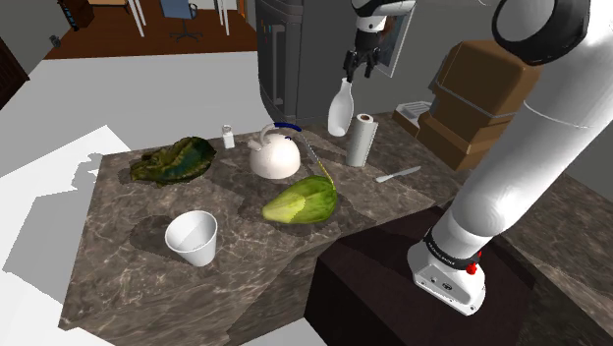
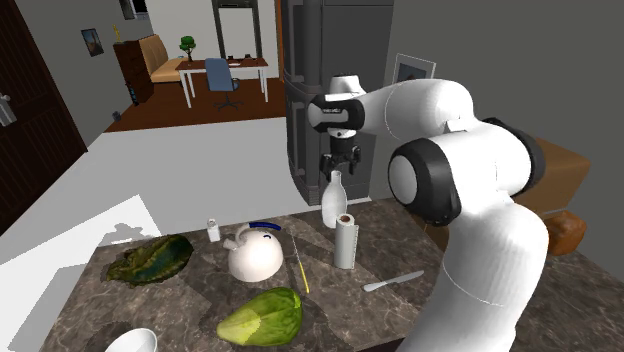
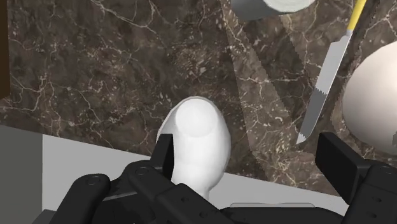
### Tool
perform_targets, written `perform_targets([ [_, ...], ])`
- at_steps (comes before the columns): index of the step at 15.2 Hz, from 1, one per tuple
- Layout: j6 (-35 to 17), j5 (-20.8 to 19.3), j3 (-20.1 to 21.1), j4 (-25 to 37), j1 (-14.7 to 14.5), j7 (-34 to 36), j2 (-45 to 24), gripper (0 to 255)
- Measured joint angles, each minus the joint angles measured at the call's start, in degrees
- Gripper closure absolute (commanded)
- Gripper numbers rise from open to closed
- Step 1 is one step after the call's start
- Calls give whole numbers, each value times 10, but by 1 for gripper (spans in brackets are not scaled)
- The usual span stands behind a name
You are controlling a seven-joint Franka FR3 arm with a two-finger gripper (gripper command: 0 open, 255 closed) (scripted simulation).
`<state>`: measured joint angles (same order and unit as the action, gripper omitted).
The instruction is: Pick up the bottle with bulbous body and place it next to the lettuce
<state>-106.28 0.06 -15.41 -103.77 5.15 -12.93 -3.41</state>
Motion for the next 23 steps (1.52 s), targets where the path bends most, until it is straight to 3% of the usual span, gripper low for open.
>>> perform_targets([
  [7, 26, 56, -10, 172, 39, -52, -164, 0],
  [15, -23, 64, -8, 143, 42, -58, -186, 0],
  [21, -29, 64, -7, 137, 41, -57, -185, 0],
  [22, -29, 64, -7, 137, 41, -57, -185, 255],
  [23, -29, 64, -7, 137, 41, -57, -185, 255],
])
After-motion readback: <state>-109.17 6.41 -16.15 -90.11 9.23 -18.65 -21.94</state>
